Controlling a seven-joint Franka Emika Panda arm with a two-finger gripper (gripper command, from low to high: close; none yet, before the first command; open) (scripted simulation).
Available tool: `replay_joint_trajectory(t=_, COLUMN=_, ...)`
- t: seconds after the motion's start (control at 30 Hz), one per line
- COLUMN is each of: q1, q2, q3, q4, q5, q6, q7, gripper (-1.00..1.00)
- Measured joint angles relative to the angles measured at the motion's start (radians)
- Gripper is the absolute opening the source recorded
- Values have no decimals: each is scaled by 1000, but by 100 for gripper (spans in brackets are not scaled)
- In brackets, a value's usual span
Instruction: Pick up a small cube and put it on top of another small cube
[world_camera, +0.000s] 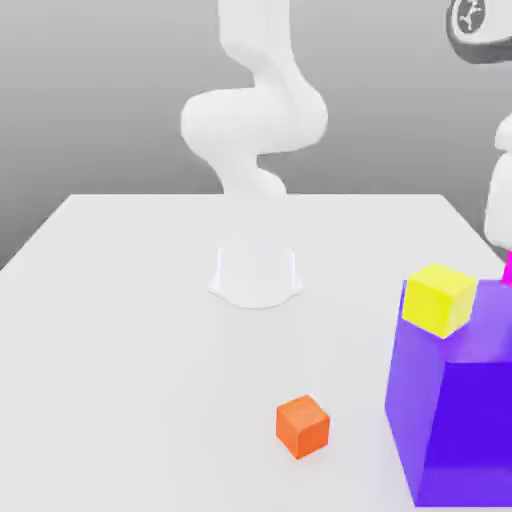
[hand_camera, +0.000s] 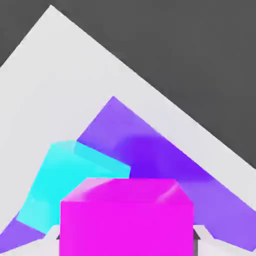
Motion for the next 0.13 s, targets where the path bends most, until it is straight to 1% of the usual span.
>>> replay_joint_trajectory(t=0.13, q1=13, q2=0, q3=0, q4=0, q5=0, q6=0, q7=0, gripper=100)
